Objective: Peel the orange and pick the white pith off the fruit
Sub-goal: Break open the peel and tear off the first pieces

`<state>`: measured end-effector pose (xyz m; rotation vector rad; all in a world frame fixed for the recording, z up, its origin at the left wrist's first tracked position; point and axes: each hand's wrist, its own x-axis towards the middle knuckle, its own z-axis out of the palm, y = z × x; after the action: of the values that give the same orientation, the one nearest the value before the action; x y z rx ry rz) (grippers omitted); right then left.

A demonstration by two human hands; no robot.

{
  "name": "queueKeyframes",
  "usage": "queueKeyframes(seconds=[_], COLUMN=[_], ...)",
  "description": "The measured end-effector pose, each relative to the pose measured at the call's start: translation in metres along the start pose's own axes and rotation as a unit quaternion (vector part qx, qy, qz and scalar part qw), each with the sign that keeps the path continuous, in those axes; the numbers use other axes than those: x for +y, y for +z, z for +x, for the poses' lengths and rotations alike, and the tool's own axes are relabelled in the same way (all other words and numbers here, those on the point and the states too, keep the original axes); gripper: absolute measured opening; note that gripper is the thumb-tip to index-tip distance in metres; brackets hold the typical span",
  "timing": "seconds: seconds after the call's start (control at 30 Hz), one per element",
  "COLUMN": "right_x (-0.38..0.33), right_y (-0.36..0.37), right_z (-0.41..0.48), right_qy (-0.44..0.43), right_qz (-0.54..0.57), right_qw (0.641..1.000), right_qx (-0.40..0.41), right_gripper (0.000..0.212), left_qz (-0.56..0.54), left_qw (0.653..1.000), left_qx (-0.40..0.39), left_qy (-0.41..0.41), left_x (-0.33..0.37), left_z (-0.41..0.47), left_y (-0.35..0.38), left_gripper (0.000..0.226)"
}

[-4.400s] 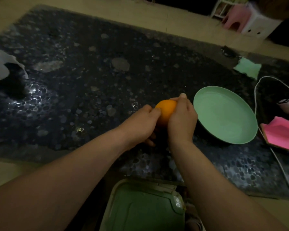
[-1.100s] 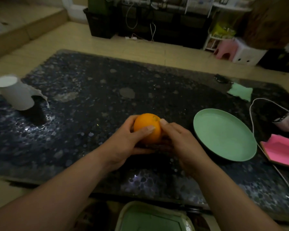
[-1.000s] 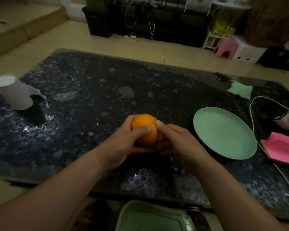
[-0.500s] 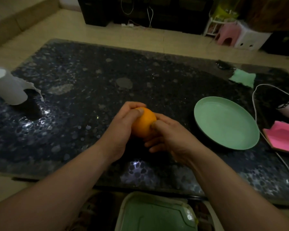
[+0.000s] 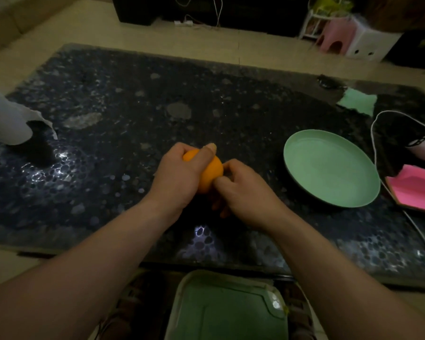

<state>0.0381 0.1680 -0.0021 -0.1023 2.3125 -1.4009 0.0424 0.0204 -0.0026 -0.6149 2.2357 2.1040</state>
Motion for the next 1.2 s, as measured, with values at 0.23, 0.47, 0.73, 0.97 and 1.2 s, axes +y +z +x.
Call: queueKeyframes(seconds=[0.23, 0.47, 0.73, 0.97, 1.2], right_x=[0.009, 0.011, 0.013, 0.015, 0.013], right_y=[0.006, 0.002, 0.004, 0.006, 0.008], right_z=[0.003, 0.007, 0.008, 0.01, 0.01], right_qy=[-0.001, -0.009, -0.026, -0.013, -0.012], right_qz=[-0.023, -0.006, -0.091, -0.117, -0.132], right_qw=[1.0, 1.0, 0.995, 0.993, 0.991], right_qx=[0.011, -0.028, 0.038, 0.019, 0.021], right_gripper=[0.011, 0.024, 0.01, 0.01, 0.01], left_qz=[0.01, -0.015, 0.024, 0.029, 0.001], left_qw=[1.0, 0.999, 1.0, 1.0, 1.0], left_qx=[-0.014, -0.011, 0.002, -0.012, -0.017], left_qy=[-0.012, -0.049, 0.005, 0.0, -0.015], left_x=[-0.007, -0.007, -0.017, -0.024, -0.027], left_z=[-0.001, 0.005, 0.003, 0.004, 0.005], left_y=[0.002, -0.005, 0.004, 0.003, 0.003], left_gripper=[0.042, 0.047, 0.044, 0.045, 0.046])
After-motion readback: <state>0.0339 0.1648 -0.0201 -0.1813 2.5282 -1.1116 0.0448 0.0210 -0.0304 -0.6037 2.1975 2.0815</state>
